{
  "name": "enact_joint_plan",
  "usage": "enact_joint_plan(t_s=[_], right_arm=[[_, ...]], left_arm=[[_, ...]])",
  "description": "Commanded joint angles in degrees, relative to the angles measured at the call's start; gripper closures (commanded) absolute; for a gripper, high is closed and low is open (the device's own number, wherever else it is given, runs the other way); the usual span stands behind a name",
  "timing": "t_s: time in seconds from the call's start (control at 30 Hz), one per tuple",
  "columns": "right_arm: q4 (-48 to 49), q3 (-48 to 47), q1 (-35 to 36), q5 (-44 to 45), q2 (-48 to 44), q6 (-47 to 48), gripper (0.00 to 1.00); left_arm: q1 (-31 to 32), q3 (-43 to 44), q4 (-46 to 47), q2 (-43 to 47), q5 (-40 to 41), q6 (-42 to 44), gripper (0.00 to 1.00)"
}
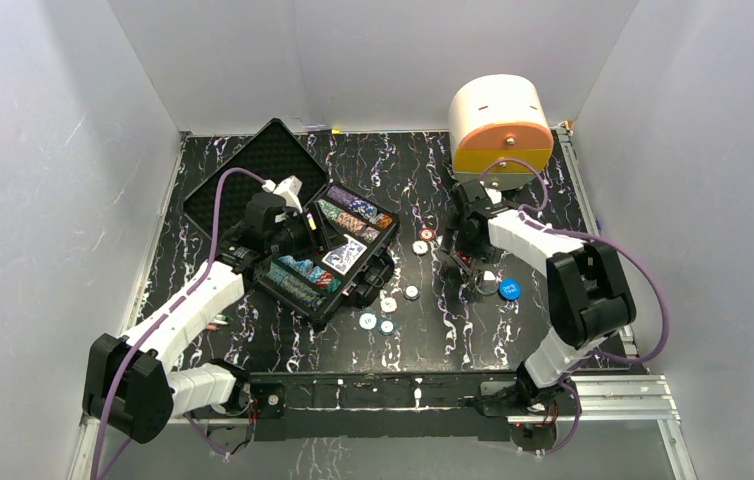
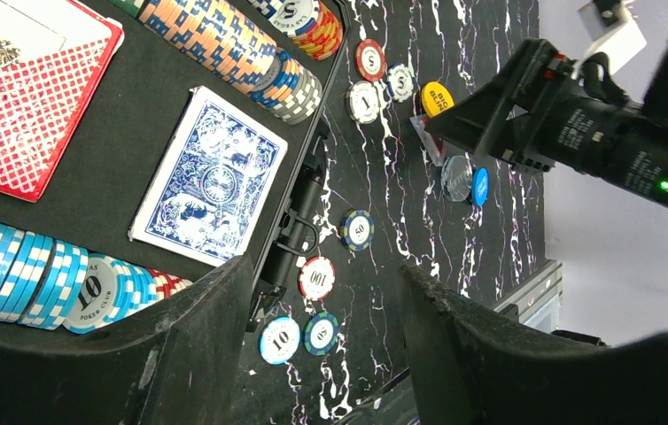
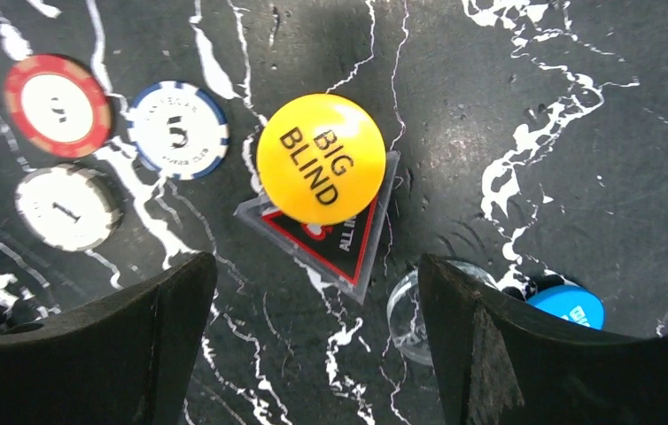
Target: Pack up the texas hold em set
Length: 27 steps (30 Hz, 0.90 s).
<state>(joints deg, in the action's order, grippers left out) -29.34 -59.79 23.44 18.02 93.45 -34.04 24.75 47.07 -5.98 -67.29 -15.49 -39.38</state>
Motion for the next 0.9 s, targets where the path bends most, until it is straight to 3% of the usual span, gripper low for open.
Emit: enact_joint_plan(t_s=[0.0, 0.33, 0.53, 0.87], right_arm=[[2.8, 0.8, -1.5, -2.1, 3.0, 0.3, 0.09], [6.5, 2.4, -1.6, -2.3, 5.7, 0.6, 0.12], [7.1, 2.0, -1.5, -2.4, 8.3, 0.3, 0.20], [9.3, 3.0, -1.6, -4.5, 10.2, 0.9, 0.13]], left_arm=[[-0.1, 1.0, 0.0, 0.6, -0.7, 1.4, 0.41], [-0.1, 1.2, 0.3, -0.3, 0.2, 0.8, 0.41], [-0.1, 2.0, -0.4, -0.1, 1.1, 1.3, 0.41], [-0.1, 2.0, -0.4, 0.0, 1.3, 1.3, 0.41]])
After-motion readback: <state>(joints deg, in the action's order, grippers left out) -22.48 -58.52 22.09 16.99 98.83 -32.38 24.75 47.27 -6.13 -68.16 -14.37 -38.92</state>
